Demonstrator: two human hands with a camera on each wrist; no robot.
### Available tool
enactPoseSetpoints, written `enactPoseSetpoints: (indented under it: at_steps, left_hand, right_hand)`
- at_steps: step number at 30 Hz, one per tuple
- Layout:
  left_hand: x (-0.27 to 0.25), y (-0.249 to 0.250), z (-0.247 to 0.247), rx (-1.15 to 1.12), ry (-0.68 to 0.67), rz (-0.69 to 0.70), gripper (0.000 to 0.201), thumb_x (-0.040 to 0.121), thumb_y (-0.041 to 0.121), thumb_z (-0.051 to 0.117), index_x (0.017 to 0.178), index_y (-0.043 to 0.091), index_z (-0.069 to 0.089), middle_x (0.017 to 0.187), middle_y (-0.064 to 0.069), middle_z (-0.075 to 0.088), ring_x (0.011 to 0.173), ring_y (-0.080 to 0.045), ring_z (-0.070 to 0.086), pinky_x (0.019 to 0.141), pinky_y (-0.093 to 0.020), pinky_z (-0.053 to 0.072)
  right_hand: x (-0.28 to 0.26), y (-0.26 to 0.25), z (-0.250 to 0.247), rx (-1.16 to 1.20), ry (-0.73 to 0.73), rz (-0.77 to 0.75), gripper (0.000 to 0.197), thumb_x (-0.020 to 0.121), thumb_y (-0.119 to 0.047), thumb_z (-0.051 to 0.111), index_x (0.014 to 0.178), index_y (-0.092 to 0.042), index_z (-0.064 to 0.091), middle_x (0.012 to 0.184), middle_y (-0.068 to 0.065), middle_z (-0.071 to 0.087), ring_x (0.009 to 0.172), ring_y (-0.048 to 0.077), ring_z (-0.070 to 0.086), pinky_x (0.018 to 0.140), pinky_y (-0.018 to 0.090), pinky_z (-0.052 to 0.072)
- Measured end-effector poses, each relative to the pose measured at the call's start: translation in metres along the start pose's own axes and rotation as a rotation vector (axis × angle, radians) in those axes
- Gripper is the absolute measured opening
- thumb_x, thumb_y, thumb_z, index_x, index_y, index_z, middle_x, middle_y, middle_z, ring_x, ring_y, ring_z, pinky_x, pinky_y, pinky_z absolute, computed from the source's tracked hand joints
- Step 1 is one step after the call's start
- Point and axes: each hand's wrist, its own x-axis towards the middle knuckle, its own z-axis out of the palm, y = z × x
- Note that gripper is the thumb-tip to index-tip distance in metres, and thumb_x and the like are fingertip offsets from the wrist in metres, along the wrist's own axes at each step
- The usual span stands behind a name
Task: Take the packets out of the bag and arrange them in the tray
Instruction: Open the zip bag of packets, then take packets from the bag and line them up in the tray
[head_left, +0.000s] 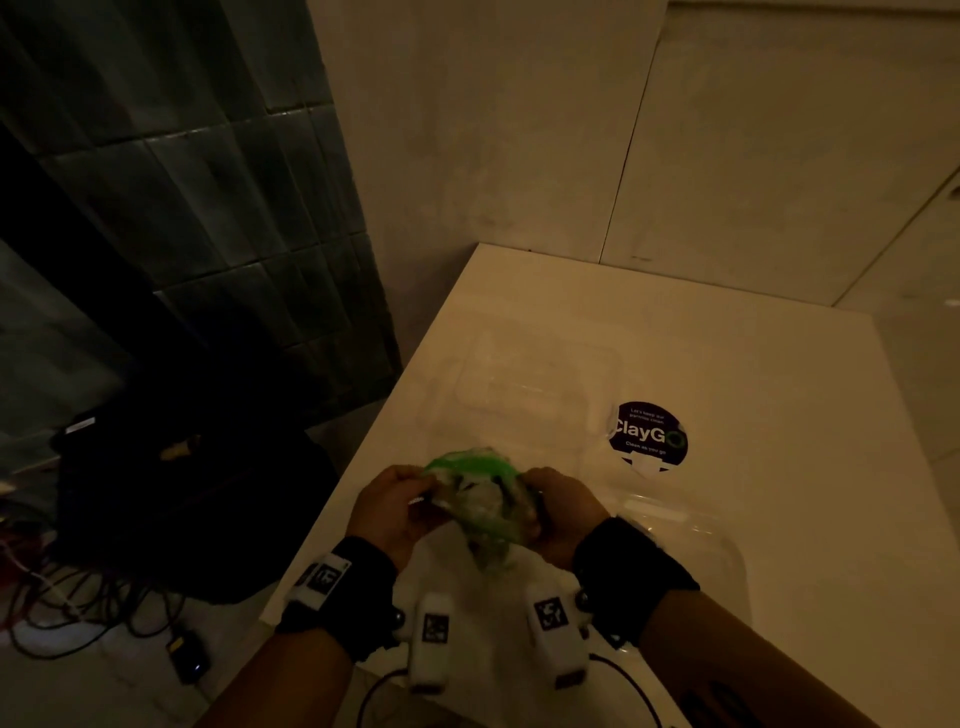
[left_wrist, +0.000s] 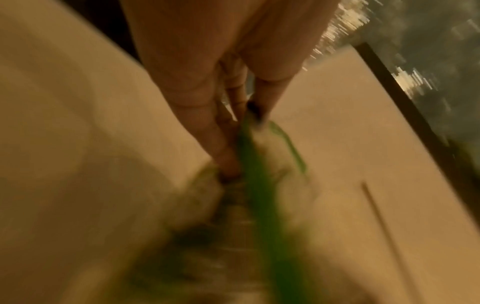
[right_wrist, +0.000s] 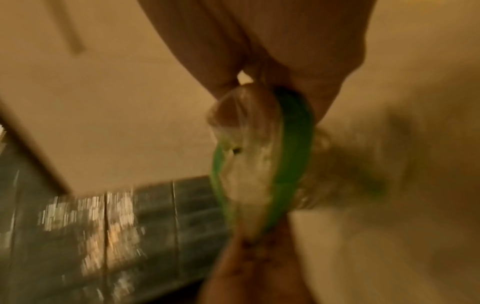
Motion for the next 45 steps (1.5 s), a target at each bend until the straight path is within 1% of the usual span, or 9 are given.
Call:
enactPoseSetpoints:
  at_steps: [7, 11, 13, 18, 21, 25, 32, 37, 45]
  left_hand:
    - [-0.010, 0.003, 0.024, -0.153, -0.166, -0.206, 0.029, 0.092, 0.014, 0.046, 0.088, 0.004, 0.073, 0.079, -0.015, 0.073, 0.068, -0.029, 0.069, 0.056, -0.032, 0.057]
    - [-0.009, 0.007, 0.030, -0.023, -0.156, -0.111, 0.024, 0.090, 0.016, 0.052, 0.087, 0.003, 0.073, 0.085, -0.018, 0.073, 0.074, -0.031, 0.069, 0.061, -0.035, 0.056]
    - [-0.004, 0.013, 0.025, -0.004, -0.184, -0.151, 0.024, 0.083, 0.017, 0.058, 0.066, 0.006, 0.070, 0.061, -0.010, 0.068, 0.054, -0.025, 0.064, 0.049, -0.026, 0.051]
    - [0.006, 0.022, 0.018, 0.037, -0.295, -0.255, 0.036, 0.068, 0.017, 0.050, 0.040, 0.019, 0.028, 0.035, 0.003, 0.021, 0.029, -0.013, 0.019, 0.038, -0.014, 0.022]
    - [0.003, 0.017, 0.021, 0.007, -0.279, -0.256, 0.038, 0.079, 0.015, 0.045, 0.041, 0.016, 0.041, 0.032, 0.003, 0.028, 0.028, -0.014, 0.027, 0.038, -0.015, 0.033]
    - [0.008, 0.004, 0.017, 0.005, -0.201, -0.185, 0.057, 0.090, 0.014, 0.041, 0.034, 0.016, 0.048, 0.034, 0.002, 0.042, 0.031, -0.013, 0.041, 0.041, -0.018, 0.038]
    - [0.005, -0.002, 0.019, 0.079, -0.230, -0.188, 0.027, 0.092, 0.027, 0.053, 0.100, 0.011, 0.073, 0.097, -0.011, 0.074, 0.089, -0.029, 0.067, 0.076, -0.039, 0.053]
    - [0.003, -0.003, 0.016, 0.100, -0.206, -0.191, 0.035, 0.096, 0.034, 0.049, 0.111, 0.009, 0.068, 0.109, -0.015, 0.070, 0.104, -0.036, 0.063, 0.082, -0.046, 0.053]
    - [-0.003, -0.015, 0.017, 0.110, -0.189, -0.188, 0.037, 0.097, 0.042, 0.044, 0.107, 0.016, 0.068, 0.104, -0.010, 0.073, 0.098, -0.033, 0.066, 0.077, -0.042, 0.055]
  right_hand:
    - [-0.001, -0.010, -0.003, -0.464, -0.034, -0.301, 0.006, 0.089, -0.023, 0.062, 0.092, -0.024, 0.057, 0.086, 0.015, 0.049, 0.069, 0.029, 0.041, 0.045, 0.027, 0.029]
    - [-0.003, -0.019, 0.002, -0.422, -0.044, -0.341, 0.017, 0.095, -0.022, 0.053, 0.079, -0.016, 0.054, 0.067, 0.011, 0.043, 0.047, 0.020, 0.041, 0.042, 0.021, 0.031]
    - [-0.004, -0.024, 0.002, -0.281, -0.133, -0.178, 0.019, 0.087, -0.024, 0.061, 0.075, -0.011, 0.055, 0.061, 0.008, 0.044, 0.044, 0.019, 0.043, 0.046, 0.022, 0.038]
    - [-0.003, -0.031, -0.007, -0.101, -0.233, 0.012, 0.043, 0.086, -0.026, 0.052, 0.120, -0.002, 0.062, 0.095, 0.015, 0.065, 0.080, 0.029, 0.062, 0.096, 0.043, 0.047]
    - [-0.003, -0.030, -0.012, -0.127, -0.125, 0.001, 0.028, 0.092, -0.017, 0.042, 0.079, -0.003, 0.063, 0.057, 0.009, 0.061, 0.044, 0.019, 0.059, 0.050, 0.024, 0.051]
    - [0.003, -0.024, -0.022, -0.426, 0.102, -0.167, 0.011, 0.086, -0.003, 0.051, 0.083, -0.009, 0.059, 0.083, 0.012, 0.056, 0.073, 0.024, 0.058, 0.058, 0.032, 0.051]
    - [0.001, -0.013, -0.017, -0.320, 0.149, -0.155, 0.018, 0.086, 0.010, 0.051, 0.075, 0.001, 0.062, 0.073, 0.019, 0.059, 0.062, 0.029, 0.059, 0.064, 0.040, 0.055]
    - [-0.006, -0.016, -0.014, -0.116, 0.096, -0.119, 0.012, 0.091, -0.007, 0.054, 0.088, 0.004, 0.058, 0.074, 0.016, 0.053, 0.068, 0.031, 0.056, 0.066, 0.040, 0.051]
    - [-0.003, -0.008, -0.016, -0.644, 0.164, -0.124, 0.013, 0.088, -0.010, 0.057, 0.078, -0.008, 0.065, 0.081, 0.012, 0.063, 0.072, 0.023, 0.061, 0.069, 0.036, 0.054]
